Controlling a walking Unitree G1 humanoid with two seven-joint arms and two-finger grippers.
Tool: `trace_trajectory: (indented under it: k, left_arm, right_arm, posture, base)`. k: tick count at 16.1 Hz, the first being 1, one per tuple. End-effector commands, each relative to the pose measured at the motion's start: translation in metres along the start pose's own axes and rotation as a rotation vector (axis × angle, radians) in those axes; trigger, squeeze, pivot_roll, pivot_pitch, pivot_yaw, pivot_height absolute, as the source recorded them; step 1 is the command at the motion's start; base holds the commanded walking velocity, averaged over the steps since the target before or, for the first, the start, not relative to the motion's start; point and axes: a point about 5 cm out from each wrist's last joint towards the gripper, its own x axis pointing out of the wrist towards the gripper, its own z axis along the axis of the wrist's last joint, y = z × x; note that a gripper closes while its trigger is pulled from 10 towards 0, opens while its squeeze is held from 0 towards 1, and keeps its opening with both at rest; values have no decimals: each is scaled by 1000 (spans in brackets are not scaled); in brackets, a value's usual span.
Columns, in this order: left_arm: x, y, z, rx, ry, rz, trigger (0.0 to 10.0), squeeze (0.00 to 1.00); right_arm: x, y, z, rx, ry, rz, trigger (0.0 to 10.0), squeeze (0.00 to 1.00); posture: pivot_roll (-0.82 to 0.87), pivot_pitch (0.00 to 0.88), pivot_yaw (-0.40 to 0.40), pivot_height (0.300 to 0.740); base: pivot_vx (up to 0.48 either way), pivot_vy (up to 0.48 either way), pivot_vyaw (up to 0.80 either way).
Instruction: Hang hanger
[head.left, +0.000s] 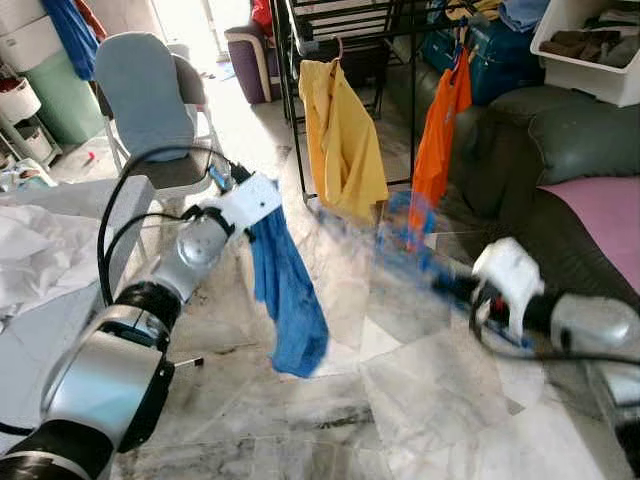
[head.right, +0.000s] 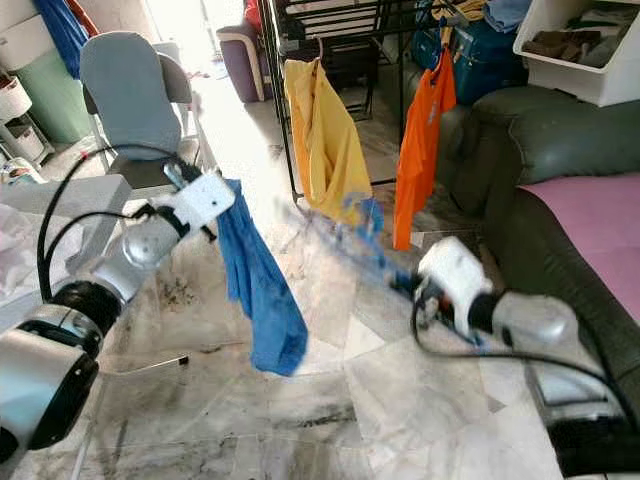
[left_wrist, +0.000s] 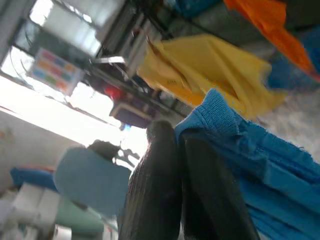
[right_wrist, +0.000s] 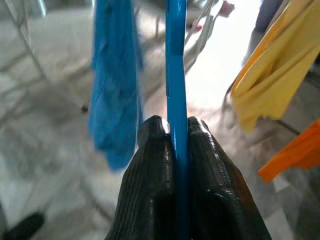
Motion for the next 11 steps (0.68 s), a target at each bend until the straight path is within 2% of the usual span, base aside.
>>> trace_trajectory:
  k: [1,5,6,7,8,9,11]
  left_arm:
    - [-4,-4,-11,-21,56,-4,10000,0]
    - [-4,-12,-14,-41,90,-27,10000,0]
    - [-5,-13,-18,-93,126,-22,10000,0]
    - [-6,-11,-26,-263,225,31,10000,0]
    - [-6,-14,-30,-413,266,31,10000,0]
    - [-3,-18,-23,-482,215,-13,10000,0]
    - [-2,-28,-14,-491,147,-96,10000,0]
  right_arm:
    - [3,8,2,7,-26,36,10000,0]
    - [-2,13,-1,27,-4,94,10000,0]
    - [-5,13,-2,21,13,111,10000,0]
    - [-12,13,-4,22,48,145,10000,0]
    - [-16,14,-6,32,69,173,10000,0]
    - [-17,15,-8,29,79,179,10000,0]
    - [-15,20,-10,36,80,197,10000,0]
  posture:
    - [-163,0,115,740]
    - [-161,0,113,740]
    - [-164,0,115,740]
    - [-167,0,115,740]
    - [-172,0,116,740]
    - [-172,0,116,740]
    - [-170,0,119,740]
  base:
    - [0,0,0]
    - [0,0,0]
    - [0,0,0]
    - [0,0,0]
    - [0,0,0]
    - [0,0,0]
    - [0,0,0]
